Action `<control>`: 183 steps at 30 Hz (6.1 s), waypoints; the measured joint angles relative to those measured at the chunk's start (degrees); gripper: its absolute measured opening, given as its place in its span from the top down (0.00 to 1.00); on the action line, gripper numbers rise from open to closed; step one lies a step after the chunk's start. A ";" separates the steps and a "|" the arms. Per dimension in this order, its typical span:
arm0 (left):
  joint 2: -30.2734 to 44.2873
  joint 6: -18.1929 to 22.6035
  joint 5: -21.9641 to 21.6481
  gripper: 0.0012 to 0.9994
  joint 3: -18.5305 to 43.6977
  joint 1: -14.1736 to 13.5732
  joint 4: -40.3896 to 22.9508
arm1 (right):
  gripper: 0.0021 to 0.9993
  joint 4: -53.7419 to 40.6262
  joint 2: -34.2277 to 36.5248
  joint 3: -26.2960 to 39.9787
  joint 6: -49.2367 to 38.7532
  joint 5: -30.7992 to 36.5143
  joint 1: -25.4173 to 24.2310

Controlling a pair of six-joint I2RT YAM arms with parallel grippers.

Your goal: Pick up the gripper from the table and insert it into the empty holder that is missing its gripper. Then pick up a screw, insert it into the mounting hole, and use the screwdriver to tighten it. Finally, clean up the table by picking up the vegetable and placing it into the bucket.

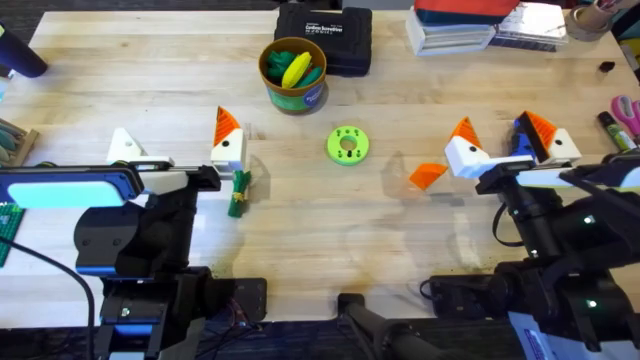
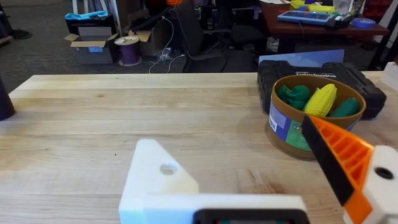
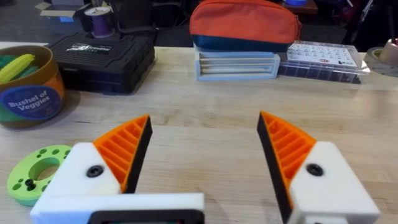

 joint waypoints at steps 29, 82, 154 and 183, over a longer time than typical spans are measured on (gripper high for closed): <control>34.54 -8.89 17.73 0.01 47.16 -0.02 -64.65 | 0.01 -40.04 13.26 39.38 0.24 0.90 -0.01; 16.53 8.51 27.04 0.01 8.21 -24.60 11.69 | 0.01 -40.79 13.33 39.45 0.24 0.91 0.00; 0.39 -1.62 25.49 0.01 0.07 -24.61 -2.21 | 0.01 -57.09 44.25 52.72 -3.78 -11.71 6.42; 0.39 -1.62 25.49 0.01 0.07 -24.61 -2.21 | 0.40 -63.13 78.99 57.94 -16.81 0.46 19.86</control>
